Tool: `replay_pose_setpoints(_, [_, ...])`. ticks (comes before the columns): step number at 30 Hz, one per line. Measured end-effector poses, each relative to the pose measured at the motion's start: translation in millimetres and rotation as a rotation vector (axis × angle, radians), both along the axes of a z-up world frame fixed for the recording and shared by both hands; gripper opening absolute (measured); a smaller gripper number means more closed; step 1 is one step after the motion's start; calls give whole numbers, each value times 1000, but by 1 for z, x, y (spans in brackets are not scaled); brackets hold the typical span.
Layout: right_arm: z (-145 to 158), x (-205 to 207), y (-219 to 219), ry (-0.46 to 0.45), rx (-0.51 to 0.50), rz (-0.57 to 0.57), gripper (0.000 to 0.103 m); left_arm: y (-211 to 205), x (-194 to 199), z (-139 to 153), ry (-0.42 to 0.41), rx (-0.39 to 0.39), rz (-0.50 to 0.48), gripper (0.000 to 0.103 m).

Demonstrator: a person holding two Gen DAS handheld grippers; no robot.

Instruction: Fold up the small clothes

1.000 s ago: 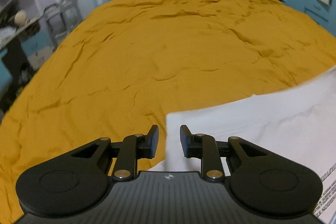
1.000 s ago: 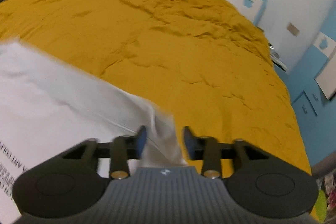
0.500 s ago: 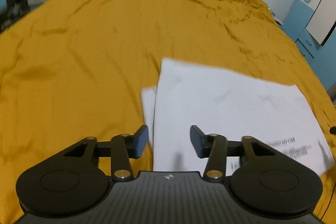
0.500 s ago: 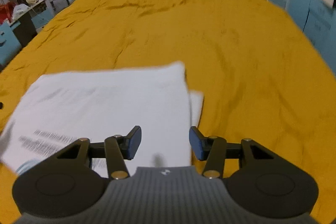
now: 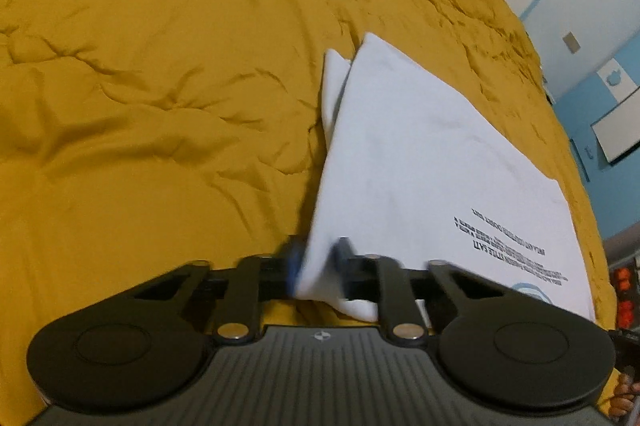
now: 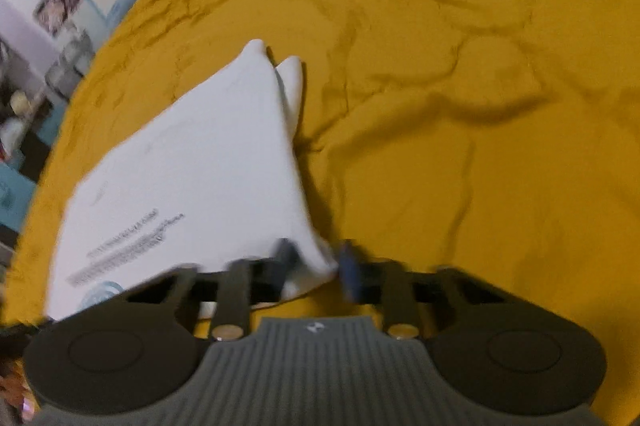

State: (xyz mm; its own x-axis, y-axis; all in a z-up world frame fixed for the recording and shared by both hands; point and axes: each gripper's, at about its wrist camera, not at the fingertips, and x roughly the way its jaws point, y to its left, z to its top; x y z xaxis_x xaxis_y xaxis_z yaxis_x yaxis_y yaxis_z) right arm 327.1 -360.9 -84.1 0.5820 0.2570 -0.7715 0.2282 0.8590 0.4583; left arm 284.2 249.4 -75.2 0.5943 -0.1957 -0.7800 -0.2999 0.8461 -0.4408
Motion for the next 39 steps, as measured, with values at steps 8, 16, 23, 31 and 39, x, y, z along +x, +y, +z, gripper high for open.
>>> replay_pose_setpoints(8, [59,-4,13,-116,-14,-7,2,-15,6,66,-74,149,-49,3])
replay_pose_setpoints(16, [35,-14,8,20,-96,-4,1,-21,9,18,59,229,-79,3])
replay_pose_setpoints(23, [-8,-15,15,56,-141,-3,0,-26,20,-11,90,287,-83,7])
replay_pose_setpoints(31, [10,-15,7,43,-216,58,18,-22,15,17,103,423,-129,32])
replay_pose_setpoints(39, [48,10,0,-94,-232,83,33,-36,48,59,-75,387,-155,32])
